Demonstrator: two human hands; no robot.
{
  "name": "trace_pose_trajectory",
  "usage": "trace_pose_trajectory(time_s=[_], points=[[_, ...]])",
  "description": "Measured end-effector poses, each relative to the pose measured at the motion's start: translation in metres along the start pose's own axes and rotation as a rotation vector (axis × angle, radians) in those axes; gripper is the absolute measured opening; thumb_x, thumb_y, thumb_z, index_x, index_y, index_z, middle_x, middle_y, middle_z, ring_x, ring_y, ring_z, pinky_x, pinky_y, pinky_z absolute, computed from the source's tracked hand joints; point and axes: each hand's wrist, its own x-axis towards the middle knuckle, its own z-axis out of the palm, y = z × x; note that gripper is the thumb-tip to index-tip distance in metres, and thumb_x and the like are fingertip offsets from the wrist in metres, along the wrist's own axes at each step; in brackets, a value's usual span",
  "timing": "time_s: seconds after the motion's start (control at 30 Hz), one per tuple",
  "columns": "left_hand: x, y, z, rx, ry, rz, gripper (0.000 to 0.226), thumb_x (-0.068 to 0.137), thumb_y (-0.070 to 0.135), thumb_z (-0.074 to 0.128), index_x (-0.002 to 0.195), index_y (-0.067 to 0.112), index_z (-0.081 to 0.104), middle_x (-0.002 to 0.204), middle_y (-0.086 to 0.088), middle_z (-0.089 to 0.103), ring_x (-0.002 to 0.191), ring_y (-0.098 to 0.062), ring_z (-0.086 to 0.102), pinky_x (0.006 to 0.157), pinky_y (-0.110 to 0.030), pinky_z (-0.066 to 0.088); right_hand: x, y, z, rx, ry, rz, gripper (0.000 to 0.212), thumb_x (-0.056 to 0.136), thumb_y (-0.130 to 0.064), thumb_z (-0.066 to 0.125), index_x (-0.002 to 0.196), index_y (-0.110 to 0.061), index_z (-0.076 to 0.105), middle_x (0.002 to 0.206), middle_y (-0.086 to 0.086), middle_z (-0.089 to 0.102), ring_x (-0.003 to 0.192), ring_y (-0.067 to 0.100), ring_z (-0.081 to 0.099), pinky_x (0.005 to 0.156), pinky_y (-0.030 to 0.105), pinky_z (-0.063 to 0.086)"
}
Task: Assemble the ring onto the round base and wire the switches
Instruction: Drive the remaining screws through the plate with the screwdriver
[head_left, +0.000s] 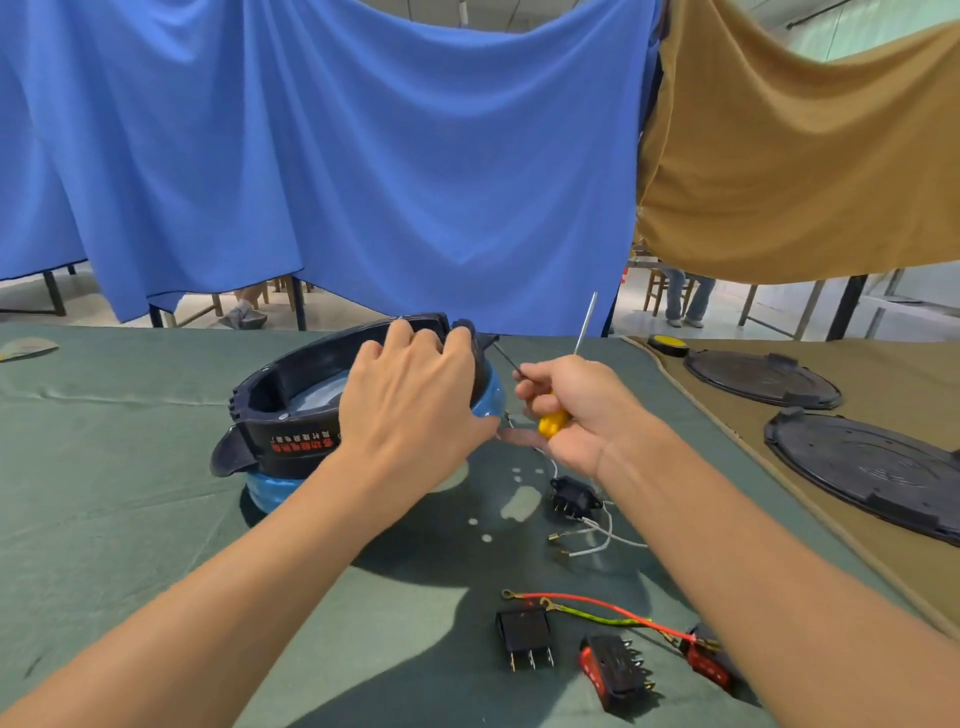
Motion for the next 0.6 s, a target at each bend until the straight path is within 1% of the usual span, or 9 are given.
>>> trace_pose_trajectory(time_s=[0.07,0.17,0.2,0.27,0.33,0.4,0.47,0.53,0.6], points=[[-0.003,0.0,0.0,0.04,-0.008,0.031,0.07,0.074,0.07,0.059,0.119,0.017,0.05,0.103,-0.002,0.062,0.099,-0.025,0.049,0.074,-0.034,0.032,-0.004,0.0,0.005,0.092,-0.031,-0.018,0.01,0.098,-0.005,0.047,0.092,-0.004,0.054,0.051,-0.001,0.047,0.031,0.004,0.03,0.084,0.054,0.053],[-0.003,-0.003,-0.005,0.088,0.01,0.052,0.081,0.068,0.079,0.057,0.116,0.015,0.047,0.101,-0.002,0.058,0.098,-0.025,0.047,0.073,-0.034,0.028,-0.01,-0.002,0.01,0.159,-0.03,-0.064,0.01,0.098,-0.005,0.047,0.092,-0.004,0.054,0.052,0.001,0.045,0.032,0.004,0.029,0.09,0.053,0.051],[-0.001,-0.004,-0.008,0.094,0.011,0.05,0.084,0.065,0.08,0.058,0.117,0.015,0.046,0.101,-0.002,0.056,0.098,-0.025,0.047,0.073,-0.034,0.026,-0.012,-0.003,0.011,0.177,-0.035,-0.082,0.011,0.098,-0.005,0.047,0.09,-0.003,0.054,0.053,0.001,0.045,0.032,0.004,0.028,0.087,0.054,0.052],[0.001,-0.008,-0.014,0.091,0.008,0.032,0.086,0.064,0.075,0.063,0.122,0.014,0.043,0.105,-0.003,0.055,0.1,-0.026,0.045,0.073,-0.034,0.027,-0.016,-0.008,0.015,0.199,-0.06,-0.122,0.013,0.098,-0.006,0.048,0.088,-0.003,0.055,0.054,0.001,0.046,0.033,0.005,0.028,0.076,0.051,0.054],[0.003,-0.013,-0.021,0.058,0.03,-0.02,0.083,0.067,0.067,0.066,0.126,0.013,0.043,0.108,-0.004,0.056,0.102,-0.026,0.045,0.075,-0.034,0.032,-0.021,-0.012,0.019,0.246,-0.102,-0.165,0.013,0.097,-0.006,0.048,0.088,-0.003,0.056,0.053,0.001,0.046,0.034,0.006,0.028,0.074,0.048,0.055],[0.004,-0.02,-0.033,-0.007,0.078,-0.093,0.079,0.067,0.063,0.066,0.123,0.012,0.045,0.107,-0.003,0.058,0.102,-0.026,0.046,0.075,-0.033,0.034,-0.028,-0.017,0.025,0.318,-0.161,-0.209,0.01,0.096,-0.004,0.049,0.09,-0.003,0.056,0.052,0.003,0.046,0.034,0.007,0.028,0.073,0.045,0.057],[0.005,-0.026,-0.045,-0.116,0.125,-0.176,0.078,0.065,0.062,0.067,0.122,0.012,0.047,0.104,-0.002,0.059,0.101,-0.025,0.047,0.07,-0.031,0.031,-0.035,-0.023,0.033,0.367,-0.217,-0.249,0.007,0.095,-0.003,0.05,0.092,-0.003,0.056,0.052,0.004,0.048,0.035,0.009,0.028,0.07,0.04,0.059],[0.006,-0.033,-0.057,-0.267,0.164,-0.269,0.081,0.061,0.063,0.069,0.124,0.016,0.048,0.102,0.001,0.059,0.103,-0.024,0.047,0.068,-0.032,0.031,-0.043,-0.031,0.042,0.381,-0.261,-0.292,0.008,0.095,-0.003,0.05,0.091,-0.002,0.057,0.051,0.005,0.049,0.036,0.009,0.028,0.071,0.04,0.06],[0.008,-0.041,-0.067,-0.425,0.169,-0.38,0.087,0.057,0.067,0.069,0.129,0.022,0.048,0.1,0.006,0.058,0.106,-0.022,0.049,0.07,-0.033,0.037,-0.051,-0.04,0.051,0.356,-0.297,-0.34,0.009,0.095,-0.002,0.051,0.089,-0.001,0.057,0.051,0.006,0.049,0.035,0.01,0.029,0.074,0.043,0.06]])
